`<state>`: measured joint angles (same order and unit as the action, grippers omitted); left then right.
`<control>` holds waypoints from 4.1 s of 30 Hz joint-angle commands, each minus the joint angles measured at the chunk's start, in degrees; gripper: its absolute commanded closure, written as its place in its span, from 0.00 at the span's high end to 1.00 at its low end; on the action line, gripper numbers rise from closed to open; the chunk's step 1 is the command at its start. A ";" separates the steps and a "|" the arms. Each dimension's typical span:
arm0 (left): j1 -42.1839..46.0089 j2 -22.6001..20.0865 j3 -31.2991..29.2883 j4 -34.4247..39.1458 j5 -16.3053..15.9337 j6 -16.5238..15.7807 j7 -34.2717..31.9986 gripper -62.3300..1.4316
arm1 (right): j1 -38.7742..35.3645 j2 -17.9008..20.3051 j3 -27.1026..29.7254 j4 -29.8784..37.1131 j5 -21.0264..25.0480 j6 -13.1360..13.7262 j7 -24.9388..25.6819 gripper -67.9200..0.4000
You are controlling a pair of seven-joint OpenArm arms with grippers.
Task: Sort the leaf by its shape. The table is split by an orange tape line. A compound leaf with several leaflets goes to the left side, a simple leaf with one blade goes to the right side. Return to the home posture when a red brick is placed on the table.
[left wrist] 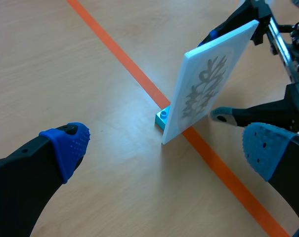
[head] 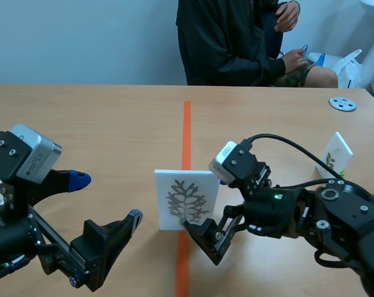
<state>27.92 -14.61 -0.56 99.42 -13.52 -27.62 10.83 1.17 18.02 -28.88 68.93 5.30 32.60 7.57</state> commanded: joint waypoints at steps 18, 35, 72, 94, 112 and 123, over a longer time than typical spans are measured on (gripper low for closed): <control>-0.15 0.15 -0.31 1.55 -0.39 -0.11 -0.94 1.00 | 0.72 -0.20 -0.42 1.40 -0.20 0.00 3.34 0.34; -0.15 0.15 -0.31 1.55 -0.39 -0.11 -0.94 1.00 | 0.50 -0.07 6.03 5.53 -0.17 1.97 4.15 0.03; -0.15 0.13 -0.33 1.55 -0.42 -0.13 -0.79 1.00 | -10.29 0.70 40.15 13.70 20.87 -1.38 -12.17 0.03; -0.15 0.13 -0.33 1.55 -0.39 -0.13 -0.94 1.00 | -0.22 0.39 40.13 -7.56 18.27 -6.05 -9.79 0.03; -0.15 0.13 -0.33 1.55 -0.39 -0.13 -0.92 1.00 | -0.42 0.57 40.22 -6.62 18.36 -4.11 -8.87 0.55; -0.13 0.13 -0.33 1.55 -0.39 -0.15 -0.70 1.00 | -7.76 0.57 41.86 8.17 20.02 -2.75 -9.97 0.79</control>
<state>27.92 -14.61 -0.56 99.42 -13.50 -27.62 10.87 -6.26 17.63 12.64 75.55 24.64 29.63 -3.09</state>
